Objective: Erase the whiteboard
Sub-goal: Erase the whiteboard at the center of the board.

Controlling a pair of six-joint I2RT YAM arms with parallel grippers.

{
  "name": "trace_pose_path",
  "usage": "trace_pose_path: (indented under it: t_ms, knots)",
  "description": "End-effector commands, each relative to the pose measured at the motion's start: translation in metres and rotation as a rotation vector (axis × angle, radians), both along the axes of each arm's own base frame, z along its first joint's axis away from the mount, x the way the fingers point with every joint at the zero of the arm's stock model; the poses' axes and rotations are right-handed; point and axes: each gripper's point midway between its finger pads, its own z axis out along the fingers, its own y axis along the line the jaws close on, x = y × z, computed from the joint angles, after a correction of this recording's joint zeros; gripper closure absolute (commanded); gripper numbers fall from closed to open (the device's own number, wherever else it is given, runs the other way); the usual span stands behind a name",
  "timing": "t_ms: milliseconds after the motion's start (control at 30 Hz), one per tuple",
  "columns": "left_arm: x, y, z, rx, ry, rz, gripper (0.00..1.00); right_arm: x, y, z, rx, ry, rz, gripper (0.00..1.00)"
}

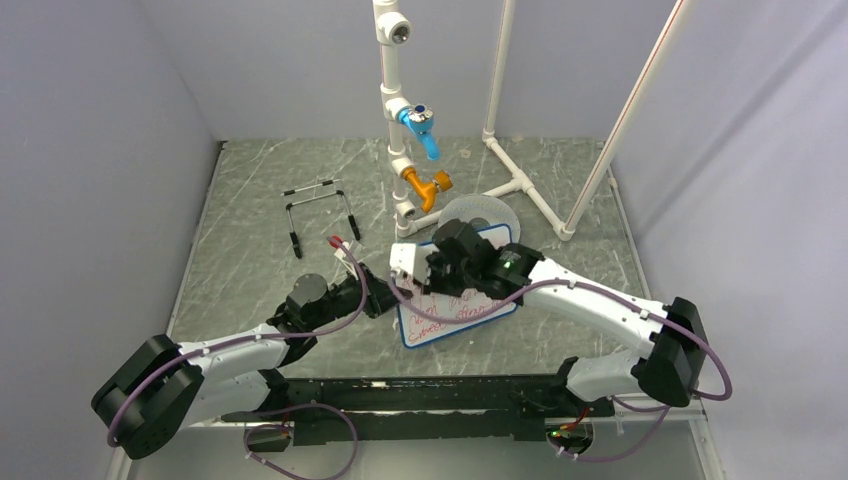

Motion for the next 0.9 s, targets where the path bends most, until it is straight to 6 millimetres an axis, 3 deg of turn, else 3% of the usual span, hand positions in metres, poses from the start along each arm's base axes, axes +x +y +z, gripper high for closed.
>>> trace_pose_path:
  t_ms: [0,100,233,300,367,467,633,867]
  knots:
    - [-0.018,-0.011,0.049,-0.107,-0.159,-0.119,1.00,0.070,-0.013,0.048,0.110,-0.133,-0.257,1.00]
    - [-0.018,-0.011,0.050,-0.110,-0.161,-0.120,1.00,0.056,-0.008,0.040,0.090,-0.105,-0.197,1.00]
    - [-0.017,-0.010,0.050,-0.111,-0.161,-0.112,1.00,-0.007,0.008,0.004,-0.001,-0.004,0.068,1.00]
    - [-0.017,-0.010,0.051,-0.112,-0.162,-0.110,1.00,-0.025,0.009,-0.007,-0.024,0.036,0.136,1.00]
    - [-0.017,-0.009,0.051,-0.110,-0.165,-0.105,1.00,-0.023,0.008,-0.008,-0.031,0.020,0.130,1.00]
    - [-0.017,-0.009,0.050,-0.100,-0.170,-0.111,1.00,-0.003,0.007,-0.001,-0.036,-0.051,0.049,1.00]
    - [-0.019,-0.014,0.045,-0.064,-0.169,-0.151,1.00,0.039,0.013,0.036,-0.014,-0.201,-0.090,1.00]
    - [-0.018,-0.021,0.043,-0.044,-0.165,-0.185,1.00,0.038,0.045,0.061,0.015,-0.194,-0.064,1.00]
